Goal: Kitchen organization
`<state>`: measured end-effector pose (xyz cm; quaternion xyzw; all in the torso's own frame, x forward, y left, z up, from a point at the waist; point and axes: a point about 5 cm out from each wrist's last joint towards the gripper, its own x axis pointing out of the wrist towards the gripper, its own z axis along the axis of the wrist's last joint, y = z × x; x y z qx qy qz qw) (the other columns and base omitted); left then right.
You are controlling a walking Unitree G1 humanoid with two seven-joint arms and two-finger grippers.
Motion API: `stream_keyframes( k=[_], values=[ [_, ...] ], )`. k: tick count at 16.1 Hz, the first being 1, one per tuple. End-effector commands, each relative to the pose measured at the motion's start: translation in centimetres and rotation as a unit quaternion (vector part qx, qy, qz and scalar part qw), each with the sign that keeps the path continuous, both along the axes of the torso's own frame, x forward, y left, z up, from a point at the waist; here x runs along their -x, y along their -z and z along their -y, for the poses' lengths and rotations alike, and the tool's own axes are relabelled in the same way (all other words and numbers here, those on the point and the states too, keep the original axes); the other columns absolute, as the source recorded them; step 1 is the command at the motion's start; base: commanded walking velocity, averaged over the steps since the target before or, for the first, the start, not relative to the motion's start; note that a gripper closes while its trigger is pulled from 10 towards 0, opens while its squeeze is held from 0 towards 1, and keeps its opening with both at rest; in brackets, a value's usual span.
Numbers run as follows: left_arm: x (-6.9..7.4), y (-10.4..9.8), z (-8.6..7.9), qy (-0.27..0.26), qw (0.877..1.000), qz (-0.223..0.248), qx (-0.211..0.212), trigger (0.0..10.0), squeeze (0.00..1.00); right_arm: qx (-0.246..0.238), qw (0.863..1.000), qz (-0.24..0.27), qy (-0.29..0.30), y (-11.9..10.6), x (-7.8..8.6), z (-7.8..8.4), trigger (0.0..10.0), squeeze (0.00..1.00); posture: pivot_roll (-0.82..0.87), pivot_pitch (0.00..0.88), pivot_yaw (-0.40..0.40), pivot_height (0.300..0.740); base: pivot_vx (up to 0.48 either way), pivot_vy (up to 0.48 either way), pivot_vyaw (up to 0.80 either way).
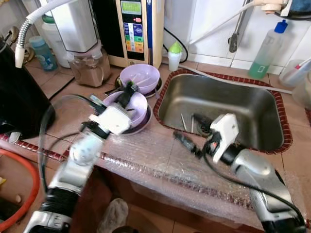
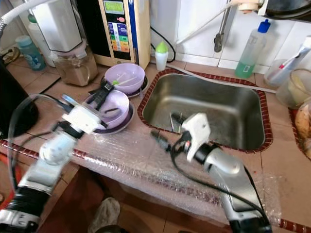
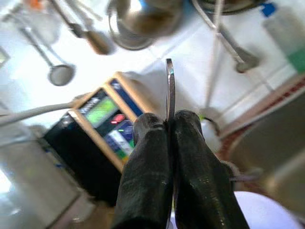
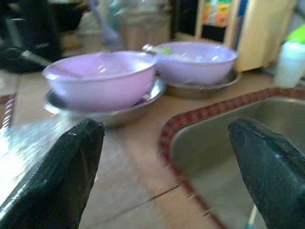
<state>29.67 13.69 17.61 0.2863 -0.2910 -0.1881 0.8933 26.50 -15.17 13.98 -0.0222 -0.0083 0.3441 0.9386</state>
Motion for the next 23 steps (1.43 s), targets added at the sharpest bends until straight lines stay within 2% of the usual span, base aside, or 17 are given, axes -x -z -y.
stream_keyframes(
  k=[1,3,4,7,8,10,11,13,14,19,20,23],
  values=[
    [-0.4,-2.1,-0.4,-0.002,1.0,0.023,0.017,0.0,0.0,-0.014,0.999,0.02,0.032,-0.7,-0.7,0.1,10.0,0.0,-0.06,0.0,0.055,0.74,0.0,0.0,0.0],
    [-1.3,-4.2,0.0,0.028,0.995,-0.012,0.09,0.0,0.0,-0.025,0.996,0.051,0.072,-1.6,-1.6,0.0,10.0,0.0,-0.05,0.0,0.05,0.74,0.0,0.0,0.0],
    [-1.8,-5.3,0.5,0.06,0.989,-0.047,0.125,0.0,0.0,-0.03,0.992,0.076,0.092,-2.6,-2.3,-0.1,10.0,0.0,-0.05,0.0,0.05,0.74,0.0,0.0,0.0],
    [-2.2,-6.5,1.8,0.116,0.979,-0.083,0.143,0.0,0.0,-0.042,0.989,0.111,0.094,-4.4,-3.2,-0.8,10.0,0.0,-0.04,0.0,0.057,0.74,0.0,0.0,0.0],
    [-2.2,-7.1,2.6,0.154,0.969,-0.114,0.154,0.0,0.0,-0.047,0.988,0.119,0.085,-5.0,-3.4,-1.4,10.0,0.0,-0.04,0.0,0.06,0.74,0.0,0.0,0.0],
    [-1.9,-6.8,4.0,0.215,0.944,-0.181,0.172,0.0,0.0,-0.029,0.991,0.122,0.047,-4.8,-3.2,-2.4,10.0,0.0,-0.03,0.0,0.06,0.74,0.0,0.0,0.0],
    [-1.6,-6.7,4.5,0.232,0.937,-0.194,0.175,0.0,0.0,-0.02,0.993,0.111,0.016,-4.3,-2.8,-3.0,10.0,0.0,-0.04,0.0,0.065,0.74,0.0,0.0,0.0],
    [-1.1,-6.4,5.2,0.255,0.929,-0.212,0.163,0.0,0.0,-0.006,0.995,0.089,-0.034,-3.6,-2.1,-3.6,10.0,0.0,-0.04,0.0,0.066,0.74,0.0,0.0,0.0],
    [-0.8,-6.4,5.6,0.269,0.922,-0.225,0.166,0.0,0.0,0.011,0.995,0.09,-0.045,-3.2,-2.0,-3.7,10.0,0.0,-0.04,0.0,0.07,0.74,0.0,0.0,0.0],
    [0.6,-5.5,7.3,0.323,0.894,-0.279,0.138,0.0,0.0,0.031,0.994,0.103,-0.021,-3.3,-3.3,-3.8,10.0,0.0,-0.03,0.0,0.068,0.74,0.0,0.0,0.0],
    [0.9,-5.3,7.5,0.326,0.891,-0.284,0.14,0.0,0.0,0.036,0.994,0.099,-0.016,-3.1,-3.4,-3.9,0.0,0.0,-0.03,0.0,0.068,0.74,0.0,0.0,0.0],
    [1.3,-4.7,7.8,0.327,0.887,-0.298,0.134,0.0,0.0,0.025,0.995,0.1,-0.003,-3.3,-3.9,-3.6,0.0,0.0,-0.03,0.0,0.062,0.74,0.0,0.0,0.0]
  ],
)
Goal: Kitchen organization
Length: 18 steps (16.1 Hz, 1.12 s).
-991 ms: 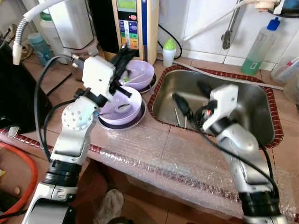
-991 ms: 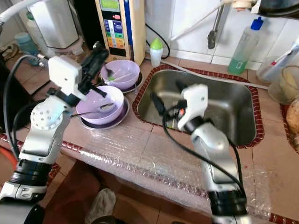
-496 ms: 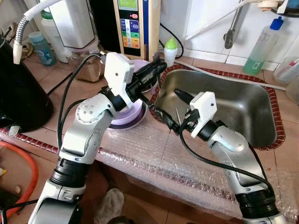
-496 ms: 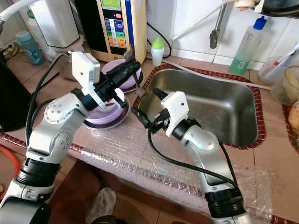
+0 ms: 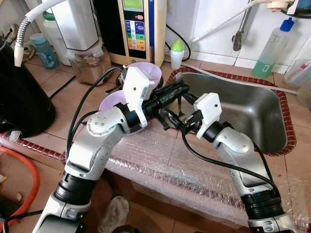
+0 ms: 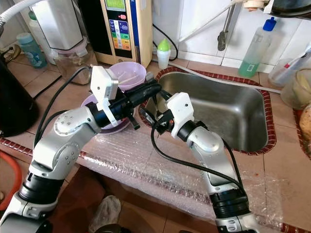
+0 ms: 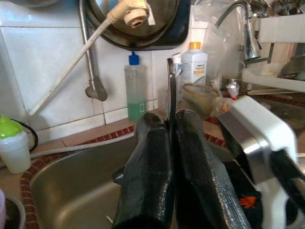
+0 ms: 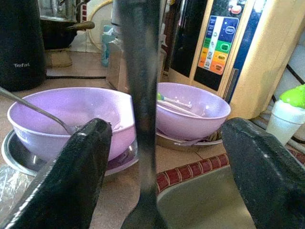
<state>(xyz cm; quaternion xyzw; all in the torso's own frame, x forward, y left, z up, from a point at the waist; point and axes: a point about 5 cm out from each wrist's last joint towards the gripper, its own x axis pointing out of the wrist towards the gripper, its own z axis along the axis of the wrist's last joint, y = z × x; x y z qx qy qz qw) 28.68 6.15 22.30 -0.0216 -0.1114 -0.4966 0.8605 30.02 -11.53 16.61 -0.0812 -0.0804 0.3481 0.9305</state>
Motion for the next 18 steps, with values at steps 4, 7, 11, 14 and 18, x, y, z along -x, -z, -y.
stream_keyframes(
  k=[4,7,11,14,18],
  values=[
    [0.4,0.5,0.3,0.01,1.0,0.0,-0.019,0.0,0.0,-0.026,1.0,-0.003,0.011,-1.0,-0.7,1.0,0.0,0.0,-0.04,0.0,0.057,0.74,0.0,0.0,0.0],
    [0.4,0.6,0.2,0.006,1.0,0.001,-0.02,0.0,0.0,-0.037,0.999,-0.019,-0.004,-1.0,-0.6,1.4,0.0,0.0,-0.04,0.0,0.058,0.74,0.0,0.0,0.0],
    [0.3,0.7,0.2,0.005,1.0,0.007,-0.022,0.0,0.0,-0.03,0.995,-0.051,-0.076,-0.7,0.6,1.1,0.0,0.0,-0.05,0.0,0.063,0.74,0.0,0.0,0.0],
    [0.2,0.5,0.2,0.004,1.0,0.011,-0.021,0.0,0.0,0.001,0.996,-0.066,-0.054,0.3,0.4,1.9,0.0,0.0,-0.05,0.0,0.067,0.74,0.0,0.0,0.0],
    [0.2,0.6,0.1,0.002,1.0,0.013,-0.025,0.0,0.0,-0.007,0.997,-0.065,-0.032,0.0,-0.2,2.4,0.0,0.0,-0.04,0.0,0.068,0.74,0.0,0.0,0.0]
  ],
)
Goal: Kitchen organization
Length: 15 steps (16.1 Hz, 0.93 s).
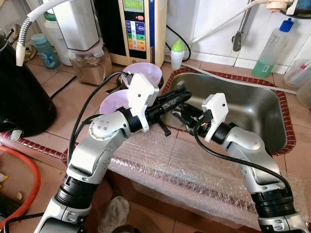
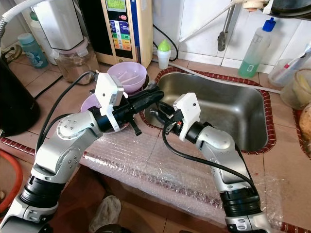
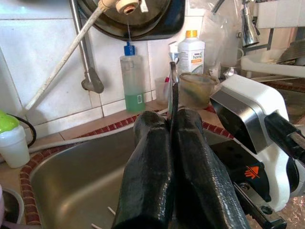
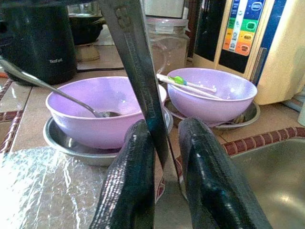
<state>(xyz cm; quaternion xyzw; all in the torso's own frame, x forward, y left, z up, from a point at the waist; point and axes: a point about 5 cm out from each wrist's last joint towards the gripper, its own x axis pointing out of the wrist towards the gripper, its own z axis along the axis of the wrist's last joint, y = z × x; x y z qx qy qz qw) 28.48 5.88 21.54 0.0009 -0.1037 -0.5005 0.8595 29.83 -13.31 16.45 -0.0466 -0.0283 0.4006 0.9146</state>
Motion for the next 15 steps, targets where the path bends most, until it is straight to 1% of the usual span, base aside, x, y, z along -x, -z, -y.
stream_keyframes(
  k=[1,2,3,4,5,6,7,8,9,10,12,13,15],
  values=[
    [0.0,-0.1,-0.2,-0.002,1.0,0.009,-0.004,0.0,0.0,-0.001,0.999,0.002,0.036,-0.3,-0.7,0.9,0.0,0.0,-0.04,0.0,0.067,0.74,0.0,0.0,0.0],
    [0.0,-0.1,-0.3,-0.004,1.0,0.009,-0.005,0.0,0.0,-0.005,0.999,0.006,0.046,-0.4,-0.9,1.0,0.0,0.0,-0.04,0.0,0.066,0.74,0.0,0.0,0.0],
    [0.0,0.0,-0.3,-0.007,1.0,0.009,-0.006,0.5,0.0,-0.008,0.998,0.008,0.056,-0.4,-1.1,1.1,0.0,0.0,-0.04,0.0,0.066,0.74,0.0,0.0,0.0],
    [-0.1,0.0,-0.4,-0.01,1.0,0.01,-0.008,2.0,0.0,-0.011,0.998,0.012,0.066,-0.5,-1.3,1.3,0.0,0.0,-0.04,0.0,0.066,0.74,0.0,0.0,0.0],
    [-0.1,0.1,-0.4,-0.013,1.0,0.01,-0.011,6.0,0.0,-0.014,0.997,0.017,0.078,-0.7,-1.5,1.5,0.0,0.0,-0.03,0.0,0.066,0.74,0.0,0.0,0.0],
    [-0.1,0.3,-0.5,-0.012,1.0,0.005,-0.011,10.0,0.76,-0.018,0.994,0.03,0.102,-1.1,-2.0,2.0,0.0,0.0,-0.03,0.0,0.066,0.74,0.0,0.0,0.0],
    [0.0,0.5,-0.6,-0.007,1.0,-0.003,-0.011,10.0,1.0,-0.021,0.991,0.043,0.121,-1.6,-2.5,2.4,0.0,0.0,-0.03,0.0,0.066,0.74,0.0,0.0,0.0],
    [0.0,0.6,-0.6,-0.008,1.0,-0.002,-0.012,10.0,1.0,-0.024,0.99,0.05,0.133,-1.9,-2.8,2.7,0.0,0.0,-0.03,0.0,0.066,0.74,0.0,0.0,0.0],
    [-0.2,0.7,-0.7,-0.025,1.0,0.009,-0.014,10.0,1.0,-0.028,0.983,0.07,0.165,-2.7,-3.6,3.5,0.0,0.0,-0.03,0.0,0.066,0.74,0.0,0.0,0.0],
    [-0.4,0.5,-0.9,-0.04,0.999,0.016,-0.011,10.0,1.0,-0.022,0.981,0.076,0.178,-3.0,-4.1,3.8,0.0,0.0,-0.03,0.0,0.066,0.74,0.0,0.0,0.0],
    [-0.2,1.0,-1.4,-0.055,0.998,0.03,-0.03,10.0,1.0,0.006,0.975,0.07,0.211,-2.4,-5.5,4.2,0.0,0.0,-0.03,0.0,0.066,0.74,0.0,0.0,0.0],
    [-0.2,1.1,-1.6,-0.059,0.997,0.029,-0.03,10.0,1.0,0.008,0.974,0.069,0.216,-2.2,-5.7,4.3,0.0,0.0,-0.03,0.0,0.066,0.74,0.0,0.0,0.0],
    [0.4,1.5,-2.2,-0.077,0.996,0.03,-0.028,10.0,1.0,0.026,0.966,0.055,0.252,-1.3,-6.7,5.1,0.0,0.0,0.01,0.0,0.058,0.74,0.0,0.0,0.0]
  ],
)
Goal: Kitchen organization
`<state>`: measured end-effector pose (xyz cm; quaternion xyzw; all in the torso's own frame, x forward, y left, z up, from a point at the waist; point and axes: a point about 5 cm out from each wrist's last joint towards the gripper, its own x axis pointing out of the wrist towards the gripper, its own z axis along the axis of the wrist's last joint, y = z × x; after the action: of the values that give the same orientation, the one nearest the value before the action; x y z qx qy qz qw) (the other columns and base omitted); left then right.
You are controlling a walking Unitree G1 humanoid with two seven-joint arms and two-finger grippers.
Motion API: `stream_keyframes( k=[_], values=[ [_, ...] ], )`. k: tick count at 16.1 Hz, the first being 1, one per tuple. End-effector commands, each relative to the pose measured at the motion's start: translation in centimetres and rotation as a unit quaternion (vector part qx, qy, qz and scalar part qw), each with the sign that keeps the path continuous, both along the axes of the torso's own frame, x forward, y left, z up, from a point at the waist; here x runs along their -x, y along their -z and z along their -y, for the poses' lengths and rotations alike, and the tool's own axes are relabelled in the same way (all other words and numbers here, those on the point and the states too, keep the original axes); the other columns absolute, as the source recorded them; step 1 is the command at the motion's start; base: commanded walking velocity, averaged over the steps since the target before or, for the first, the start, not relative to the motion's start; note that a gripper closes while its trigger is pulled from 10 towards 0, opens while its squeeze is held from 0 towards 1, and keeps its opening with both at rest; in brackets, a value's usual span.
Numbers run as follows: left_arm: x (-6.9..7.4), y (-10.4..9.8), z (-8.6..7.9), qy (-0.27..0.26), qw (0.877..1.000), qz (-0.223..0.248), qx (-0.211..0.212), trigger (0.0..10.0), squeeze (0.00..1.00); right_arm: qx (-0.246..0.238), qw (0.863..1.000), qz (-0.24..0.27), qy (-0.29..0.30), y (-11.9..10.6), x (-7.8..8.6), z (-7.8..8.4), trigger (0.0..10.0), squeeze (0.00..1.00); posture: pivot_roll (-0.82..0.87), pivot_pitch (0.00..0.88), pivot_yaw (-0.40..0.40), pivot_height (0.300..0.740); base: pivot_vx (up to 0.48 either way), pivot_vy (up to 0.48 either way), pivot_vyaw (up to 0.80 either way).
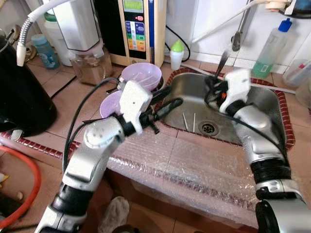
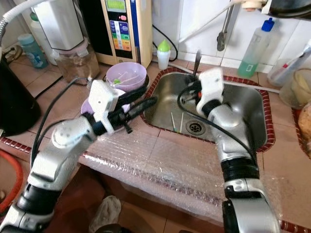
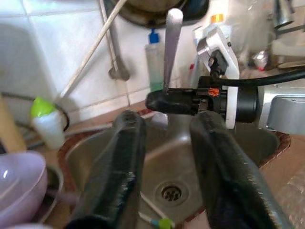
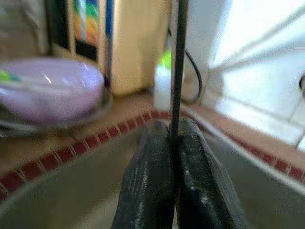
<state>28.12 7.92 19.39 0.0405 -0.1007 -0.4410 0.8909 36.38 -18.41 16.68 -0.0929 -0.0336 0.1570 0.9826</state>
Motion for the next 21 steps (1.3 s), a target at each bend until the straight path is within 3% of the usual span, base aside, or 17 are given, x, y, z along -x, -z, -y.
stream_keyframes(
  k=[1,5,6,7,8,9,11,12,13,17,21],
  values=[
    [0.5,0.0,-0.7,-0.016,1.0,0.019,-0.011,10.0,1.0,0.008,0.999,-0.01,0.033,0.3,-0.9,0.4,0.0,0.0,0.02,0.0,0.054,0.74,0.0,0.0,0.0],
    [1.2,0.5,-2.7,-0.103,0.993,0.061,-0.025,10.0,1.0,-0.021,0.986,-0.116,0.116,4.6,-1.2,0.9,0.0,0.0,0.06,0.001,0.036,0.74,0.0,0.0,0.0],
    [1.2,0.3,-3.2,-0.12,0.99,0.071,-0.023,10.0,1.0,-0.025,0.984,-0.127,0.125,5.1,-1.1,0.8,0.5,0.0,0.07,0.002,0.032,0.74,0.0,0.0,0.0],
    [1.0,-0.1,-3.9,-0.158,0.983,0.092,-0.021,10.0,1.0,-0.029,0.98,-0.145,0.135,5.9,-0.9,0.8,10.0,0.12,0.07,0.004,0.029,0.74,0.0,0.0,0.0],
    [0.9,-0.4,-4.6,-0.191,0.975,0.11,-0.018,10.0,1.0,-0.038,0.976,-0.16,0.142,6.5,-0.8,0.8,10.0,1.0,0.08,0.005,0.025,0.74,0.0,0.0,0.0],
    [0.7,-0.8,-5.5,-0.241,0.962,0.128,-0.002,10.0,1.0,-0.054,0.971,-0.18,0.15,7.4,-0.4,0.8,10.0,1.0,0.08,0.006,0.023,0.74,0.0,0.0,0.0],
    [0.8,-0.5,-6.4,-0.281,0.951,0.127,0.006,10.0,1.0,-0.059,0.965,-0.194,0.165,8.1,-0.1,1.2,10.0,1.0,0.08,0.007,0.023,0.74,0.0,0.0,0.0],
    [0.7,0.2,-7.8,-0.343,0.933,0.108,0.021,10.0,1.0,-0.07,0.959,-0.209,0.18,8.5,0.2,1.8,10.0,1.0,0.08,0.007,0.023,0.74,0.0,0.0,0.0],
    [0.7,0.4,-8.3,-0.367,0.924,0.1,0.029,10.0,1.0,-0.08,0.956,-0.214,0.187,8.6,0.3,2.2,10.0,1.0,0.07,0.008,0.025,0.74,0.0,0.0,0.0],
    [1.7,1.1,-9.1,-0.406,0.909,0.088,0.039,10.0,1.0,-0.094,0.947,-0.226,0.206,9.1,0.7,3.2,10.0,1.0,0.07,0.01,0.024,0.74,0.0,0.0,0.0],
    [3.3,1.6,-10.1,-0.434,0.897,0.062,0.061,10.0,1.0,-0.102,0.946,-0.233,0.203,9.6,0.9,2.6,10.0,1.0,0.1,0.016,0.013,0.74,0.0,0.0,0.0]
  ],
)
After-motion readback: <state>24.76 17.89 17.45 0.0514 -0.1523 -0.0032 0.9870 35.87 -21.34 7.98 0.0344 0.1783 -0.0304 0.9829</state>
